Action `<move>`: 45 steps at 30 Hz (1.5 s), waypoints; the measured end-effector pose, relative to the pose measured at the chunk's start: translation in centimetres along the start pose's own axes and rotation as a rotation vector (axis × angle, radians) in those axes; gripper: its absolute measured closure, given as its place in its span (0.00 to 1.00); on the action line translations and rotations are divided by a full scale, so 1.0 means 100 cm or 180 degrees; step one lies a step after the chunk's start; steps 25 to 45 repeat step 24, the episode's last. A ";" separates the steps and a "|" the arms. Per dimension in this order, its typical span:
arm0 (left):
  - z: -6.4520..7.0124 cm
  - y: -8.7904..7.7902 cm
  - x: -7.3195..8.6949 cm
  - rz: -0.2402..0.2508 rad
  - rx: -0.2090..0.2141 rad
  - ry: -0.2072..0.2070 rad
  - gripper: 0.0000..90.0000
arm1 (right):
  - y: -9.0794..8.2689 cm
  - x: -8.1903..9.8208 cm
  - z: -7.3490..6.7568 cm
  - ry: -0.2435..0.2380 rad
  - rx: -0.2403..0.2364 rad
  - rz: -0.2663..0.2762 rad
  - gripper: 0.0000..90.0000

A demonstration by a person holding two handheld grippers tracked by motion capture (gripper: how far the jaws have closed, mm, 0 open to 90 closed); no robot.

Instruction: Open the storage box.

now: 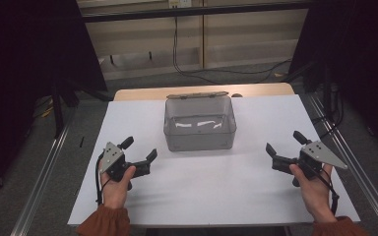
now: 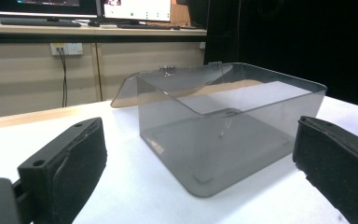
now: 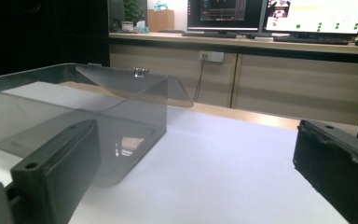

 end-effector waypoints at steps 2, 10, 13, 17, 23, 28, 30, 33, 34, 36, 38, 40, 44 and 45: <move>0.000 -0.006 0.003 -0.0036 -0.0004 0.0037 0.03 | -0.005 0.001 0.000 -0.0004 0.0018 -0.0015 0.01; -0.003 -0.034 0.011 -0.0088 -0.0174 -0.0026 0.03 | -0.023 0.008 0.002 -0.0038 0.0091 -0.0065 0.01; 0.001 -0.041 0.012 -0.0064 -0.0184 -0.0011 0.03 | -0.031 0.010 0.004 -0.0027 0.0148 -0.0064 0.01; 0.008 -0.045 0.015 -0.0036 -0.0140 -0.0025 0.03 | -0.040 0.014 0.006 0.0007 0.0171 -0.0073 0.00; 0.006 -0.046 0.015 -0.0017 -0.0144 -0.0060 0.03 | -0.037 0.017 0.005 0.0026 0.0141 -0.0065 0.01; 0.005 -0.045 0.015 -0.0025 -0.0145 -0.0069 0.03 | -0.037 0.017 0.004 0.0044 0.0117 -0.0050 0.01; 0.005 -0.045 0.015 -0.0025 -0.0145 -0.0069 0.03 | -0.037 0.017 0.004 0.0044 0.0117 -0.0050 0.01; 0.005 -0.045 0.015 -0.0025 -0.0145 -0.0069 0.03 | -0.037 0.017 0.004 0.0044 0.0117 -0.0050 0.01; 0.005 -0.045 0.015 -0.0025 -0.0145 -0.0069 0.03 | -0.037 0.017 0.004 0.0044 0.0117 -0.0050 0.01; 0.005 -0.045 0.015 -0.0025 -0.0145 -0.0069 0.03 | -0.037 0.017 0.004 0.0044 0.0117 -0.0050 0.01; 0.005 -0.045 0.015 -0.0025 -0.0145 -0.0069 0.03 | -0.037 0.017 0.004 0.0044 0.0117 -0.0050 0.01; 0.005 -0.045 0.015 -0.0025 -0.0145 -0.0069 0.03 | -0.037 0.017 0.004 0.0044 0.0117 -0.0050 0.01; 0.005 -0.045 0.015 -0.0025 -0.0145 -0.0069 0.03 | -0.037 0.017 0.004 0.0044 0.0117 -0.0050 0.01; 0.005 -0.045 0.015 -0.0025 -0.0145 -0.0069 0.03 | -0.037 0.017 0.004 0.0044 0.0117 -0.0050 0.01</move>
Point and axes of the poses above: each handheld gripper's, and its own axes: y roughly forward along the jaws, x roughly out of its underside, z roughly to its right, the point moved 1 cm from there along y, roughly forward along the jaws, and after that the axes turned 6 degrees about z, right-handed, at the moved point
